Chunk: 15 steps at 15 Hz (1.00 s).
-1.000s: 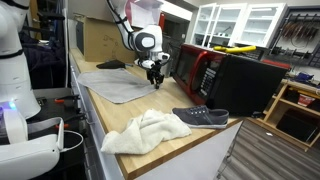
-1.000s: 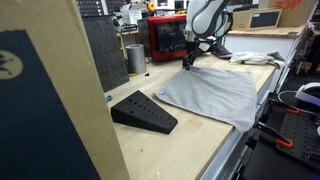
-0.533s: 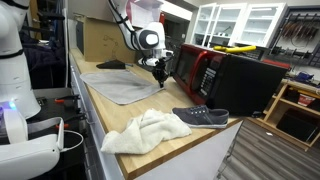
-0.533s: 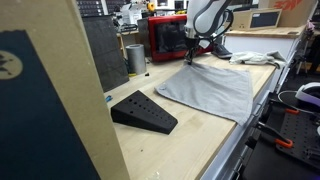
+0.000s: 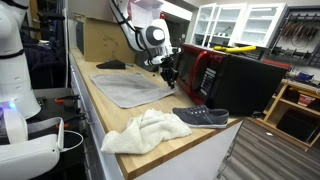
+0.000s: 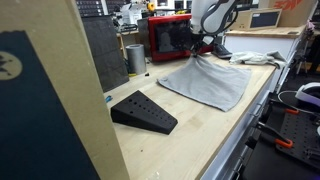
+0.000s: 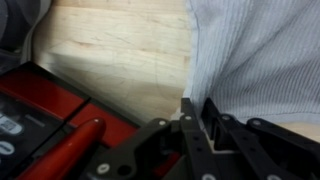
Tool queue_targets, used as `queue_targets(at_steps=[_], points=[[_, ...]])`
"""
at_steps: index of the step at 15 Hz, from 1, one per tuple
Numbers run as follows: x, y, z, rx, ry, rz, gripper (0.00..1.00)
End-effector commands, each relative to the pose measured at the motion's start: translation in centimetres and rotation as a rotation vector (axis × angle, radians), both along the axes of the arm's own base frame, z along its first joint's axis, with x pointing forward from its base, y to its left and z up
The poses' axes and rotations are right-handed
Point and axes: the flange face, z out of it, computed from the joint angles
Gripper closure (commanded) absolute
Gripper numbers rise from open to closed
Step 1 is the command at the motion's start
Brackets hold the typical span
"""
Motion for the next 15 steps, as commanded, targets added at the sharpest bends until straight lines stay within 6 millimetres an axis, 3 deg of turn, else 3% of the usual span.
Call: queue_targets(at_steps=[1,5,8,15], points=[[0.2,1.4,2.7,-0.031,-0.074,0.004,0.49],[0.1,5.2,5.8,0.022,-0.129,0.037,0.2],[-0.1,9.0,6.5,0.108,-0.139,0.063,0.01],[-1.5,17.8,3.6,0.33,-0.075,0.105,0.0]])
